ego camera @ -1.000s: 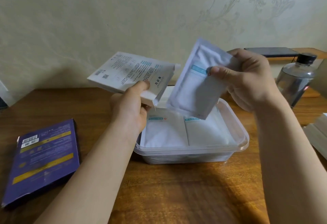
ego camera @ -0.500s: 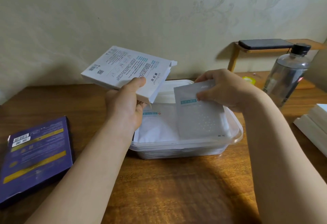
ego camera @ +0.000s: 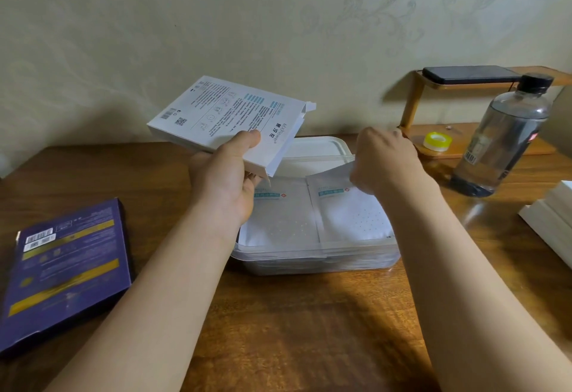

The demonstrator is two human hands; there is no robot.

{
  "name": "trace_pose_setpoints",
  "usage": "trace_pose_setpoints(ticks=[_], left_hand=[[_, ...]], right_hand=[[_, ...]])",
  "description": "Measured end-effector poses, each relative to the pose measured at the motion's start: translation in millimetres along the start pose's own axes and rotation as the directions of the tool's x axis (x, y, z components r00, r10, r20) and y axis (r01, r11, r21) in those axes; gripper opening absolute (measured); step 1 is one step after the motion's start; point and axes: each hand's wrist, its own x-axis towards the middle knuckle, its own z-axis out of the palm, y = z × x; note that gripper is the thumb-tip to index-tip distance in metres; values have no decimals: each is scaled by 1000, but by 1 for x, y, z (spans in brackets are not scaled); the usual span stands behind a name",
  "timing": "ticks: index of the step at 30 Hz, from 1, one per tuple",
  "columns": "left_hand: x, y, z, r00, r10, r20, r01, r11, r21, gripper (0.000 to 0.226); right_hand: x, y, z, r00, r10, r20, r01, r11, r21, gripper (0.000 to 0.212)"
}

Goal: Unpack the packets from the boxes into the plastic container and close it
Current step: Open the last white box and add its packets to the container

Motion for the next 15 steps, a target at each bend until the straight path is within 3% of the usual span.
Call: trace_pose_setpoints(ticks=[2, 4, 7, 9, 15], left_hand=[[1, 0, 0, 1000, 8, 2, -8, 1000, 14, 39], [1, 0, 0, 1000, 6, 5, -6, 999, 32, 35], [0, -1, 0, 1000, 1, 1, -1, 999, 42, 29], [0, -1, 0, 1000, 2, -1, -2, 999, 44, 30], [1, 0, 0, 1000, -3, -1, 3, 999, 35, 31]], right_hand=[[-5, -4, -8, 999, -50, -3, 50, 998, -38, 13], [-11, -9, -19, 981, -150, 123, 158, 986, -57, 17], [-20, -13, -28, 866, -189, 462, 240, 969, -54, 73], [-21, -14, -26, 794, -187, 579, 302, 947, -107, 98], [-15, -13, -17, 729, -133, 672, 367, 904, -219, 108]])
